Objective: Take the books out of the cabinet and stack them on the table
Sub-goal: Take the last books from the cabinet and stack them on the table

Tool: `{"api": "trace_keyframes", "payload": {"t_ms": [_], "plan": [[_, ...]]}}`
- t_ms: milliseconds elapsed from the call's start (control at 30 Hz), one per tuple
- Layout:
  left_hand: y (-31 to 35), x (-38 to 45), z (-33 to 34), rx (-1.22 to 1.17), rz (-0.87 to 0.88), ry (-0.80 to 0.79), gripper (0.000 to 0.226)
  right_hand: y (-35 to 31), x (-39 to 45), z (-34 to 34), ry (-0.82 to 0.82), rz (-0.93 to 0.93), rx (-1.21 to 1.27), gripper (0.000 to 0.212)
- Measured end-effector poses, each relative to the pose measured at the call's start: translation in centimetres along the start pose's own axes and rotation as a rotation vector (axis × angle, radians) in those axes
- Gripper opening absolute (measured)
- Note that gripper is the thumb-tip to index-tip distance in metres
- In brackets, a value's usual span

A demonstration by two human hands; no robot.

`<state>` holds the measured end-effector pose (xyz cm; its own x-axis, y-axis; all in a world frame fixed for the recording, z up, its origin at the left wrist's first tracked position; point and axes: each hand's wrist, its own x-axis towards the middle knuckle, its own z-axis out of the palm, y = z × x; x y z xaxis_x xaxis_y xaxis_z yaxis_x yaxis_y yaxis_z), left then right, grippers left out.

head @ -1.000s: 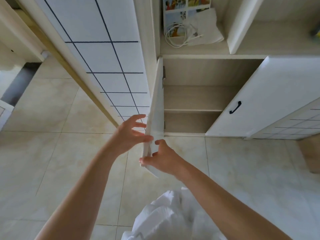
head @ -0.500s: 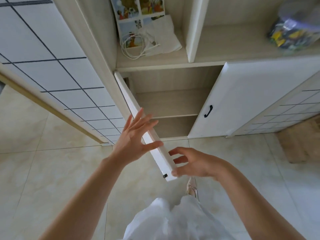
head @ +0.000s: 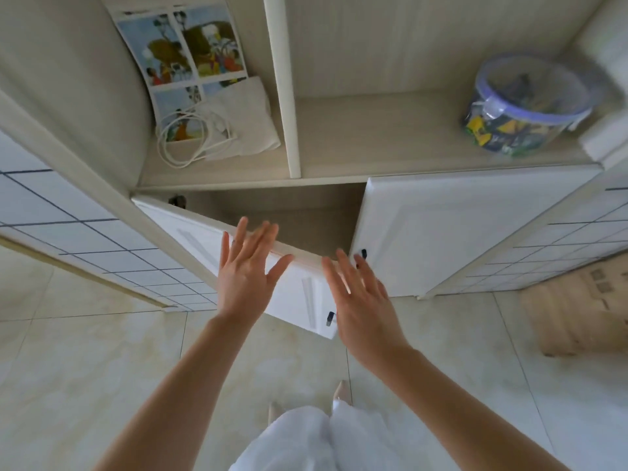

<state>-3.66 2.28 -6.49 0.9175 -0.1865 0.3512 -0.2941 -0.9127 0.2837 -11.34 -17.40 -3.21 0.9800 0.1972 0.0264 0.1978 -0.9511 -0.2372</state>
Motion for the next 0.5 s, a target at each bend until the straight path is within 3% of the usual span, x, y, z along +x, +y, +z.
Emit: {"api": "trace_keyframes", "payload": {"t_ms": [100,300,433,500], "plan": [[0.7,1.5,0.8,0.125,-0.013,0.0,0.052,1.4,2.1,0.9,-0.012,0.008,-0.077,0.094],[0.0,4.5,1.9,0.122,0.018,0.005,0.045,3.4,6.0,1.1,0.013,-0.003,-0.112,0.089],[-1.1,5.9,2.8,0.159,0.057,-0.014,0.051,4.6,8.9,1.2,0.022,0.015,-0.17,0.094],[-1.4,6.7,3.2,0.202,0.055,-0.043,0.057,5.0,10.3,1.3,0.045,0.031,-0.189,0.085]]}}
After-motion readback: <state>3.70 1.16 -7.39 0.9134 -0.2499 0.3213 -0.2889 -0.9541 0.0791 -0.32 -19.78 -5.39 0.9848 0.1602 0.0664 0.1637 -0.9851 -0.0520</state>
